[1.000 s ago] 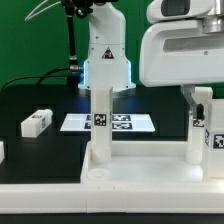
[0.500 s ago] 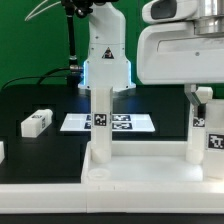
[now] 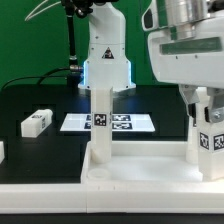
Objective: Assemble desk
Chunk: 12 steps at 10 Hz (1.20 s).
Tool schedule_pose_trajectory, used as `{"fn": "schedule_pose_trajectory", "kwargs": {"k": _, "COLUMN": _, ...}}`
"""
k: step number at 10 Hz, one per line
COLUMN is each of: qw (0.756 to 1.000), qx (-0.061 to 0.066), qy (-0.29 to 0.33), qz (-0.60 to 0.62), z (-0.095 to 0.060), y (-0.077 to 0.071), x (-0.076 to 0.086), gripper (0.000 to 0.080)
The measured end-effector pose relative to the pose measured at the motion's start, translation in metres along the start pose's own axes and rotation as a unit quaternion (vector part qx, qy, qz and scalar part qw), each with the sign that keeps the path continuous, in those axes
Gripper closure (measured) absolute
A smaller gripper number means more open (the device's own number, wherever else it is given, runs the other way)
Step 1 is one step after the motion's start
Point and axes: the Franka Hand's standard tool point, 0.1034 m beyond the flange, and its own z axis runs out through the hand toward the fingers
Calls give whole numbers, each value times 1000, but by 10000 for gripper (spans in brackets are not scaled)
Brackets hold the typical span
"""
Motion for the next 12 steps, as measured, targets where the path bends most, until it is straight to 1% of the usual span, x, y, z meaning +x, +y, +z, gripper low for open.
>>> {"fn": "schedule_pose_trajectory", "kwargs": {"k": 1, "qw": 999, "qx": -5, "qy": -3, "qz": 43, "z": 1, "y": 0, "x": -6, "gripper": 508}}
{"fn": "schedule_pose_trajectory", "kwargs": {"k": 3, "qw": 992, "qx": -6, "qy": -4, "qz": 124, "z": 2, "y": -1, "x": -10, "gripper": 508}}
{"fn": "schedule_pose_trajectory", "kwargs": {"k": 4, "qw": 990, "qx": -6, "qy": -3, "qz": 141, "z": 2, "y": -1, "x": -11, "gripper": 508}}
{"fn": "schedule_pose_trajectory", "kwargs": {"k": 5, "qw": 990, "qx": -5, "qy": -3, "qz": 141, "z": 2, "y": -1, "x": -10, "gripper": 404}}
{"fn": "schedule_pose_trajectory", "kwargs": {"k": 6, "qw": 996, "qx": -12, "qy": 3, "qz": 89, "z": 3, "y": 1, "x": -9, "gripper": 266}}
{"fn": "schedule_pose_trajectory", "kwargs": {"k": 7, "qw": 999, "qx": -32, "qy": 15, "qz": -1, "z": 4, "y": 7, "x": -10, "gripper": 266}}
{"fn": "schedule_pose_trajectory", "kwargs": {"k": 8, "qw": 996, "qx": -39, "qy": 24, "qz": -80, "z": 5, "y": 8, "x": -13, "gripper": 187}}
{"fn": "schedule_pose_trajectory", "kwargs": {"k": 9, "qw": 986, "qx": -44, "qy": 23, "qz": -157, "z": 7, "y": 9, "x": -23, "gripper": 157}}
{"fn": "schedule_pose_trajectory", "kwargs": {"k": 10, "qw": 982, "qx": -35, "qy": 27, "qz": -186, "z": 8, "y": 9, "x": -27, "gripper": 152}}
{"fn": "schedule_pose_trajectory", "kwargs": {"k": 11, "qw": 977, "qx": -36, "qy": 27, "qz": -210, "z": 8, "y": 10, "x": -26, "gripper": 152}}
{"fn": "schedule_pose_trajectory", "kwargs": {"k": 12, "qw": 965, "qx": -37, "qy": 25, "qz": -259, "z": 9, "y": 10, "x": -24, "gripper": 150}}
